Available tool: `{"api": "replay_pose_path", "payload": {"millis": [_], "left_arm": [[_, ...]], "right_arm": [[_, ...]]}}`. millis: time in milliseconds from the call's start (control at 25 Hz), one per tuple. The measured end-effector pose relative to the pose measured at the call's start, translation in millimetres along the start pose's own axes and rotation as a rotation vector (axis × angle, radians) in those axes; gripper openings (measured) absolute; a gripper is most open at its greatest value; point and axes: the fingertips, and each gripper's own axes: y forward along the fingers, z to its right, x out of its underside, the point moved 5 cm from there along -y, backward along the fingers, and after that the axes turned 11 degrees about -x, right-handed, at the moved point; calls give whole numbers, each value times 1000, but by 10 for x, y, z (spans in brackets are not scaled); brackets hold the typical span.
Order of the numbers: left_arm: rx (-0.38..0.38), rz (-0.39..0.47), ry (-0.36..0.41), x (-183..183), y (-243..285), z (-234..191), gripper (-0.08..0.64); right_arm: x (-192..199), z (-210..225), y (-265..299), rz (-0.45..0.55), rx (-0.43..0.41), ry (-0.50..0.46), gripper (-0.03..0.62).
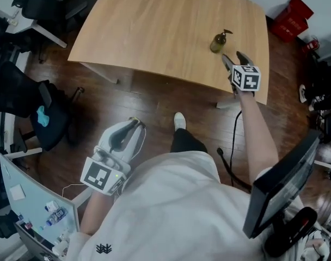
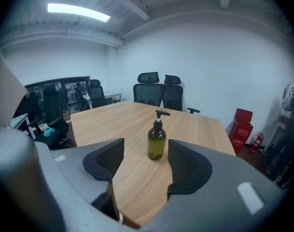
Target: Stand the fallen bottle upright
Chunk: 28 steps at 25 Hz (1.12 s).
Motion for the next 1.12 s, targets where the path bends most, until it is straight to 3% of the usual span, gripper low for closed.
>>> {"api": "replay_pose_path", "payload": {"millis": [160, 320, 520, 880, 1120], "left_arm": [[69, 34, -13, 196, -575, 52, 31], [173, 3, -38, 490, -1032, 200, 31], [284, -33, -39, 757, -1359, 507, 31], [376, 3, 19, 815, -1763, 1357, 31], [378, 35, 24, 917, -2311, 1919, 31]], "right_arm": [[404, -883, -1007, 8, -12, 38, 290], [963, -1847, -2076, 17, -65, 111, 296], [1274, -2875, -3131, -15, -118, 137, 298], [1551, -3731, -4353, 70, -164, 101, 298], [1923, -4207, -5048, 157, -184, 68, 296]]}}
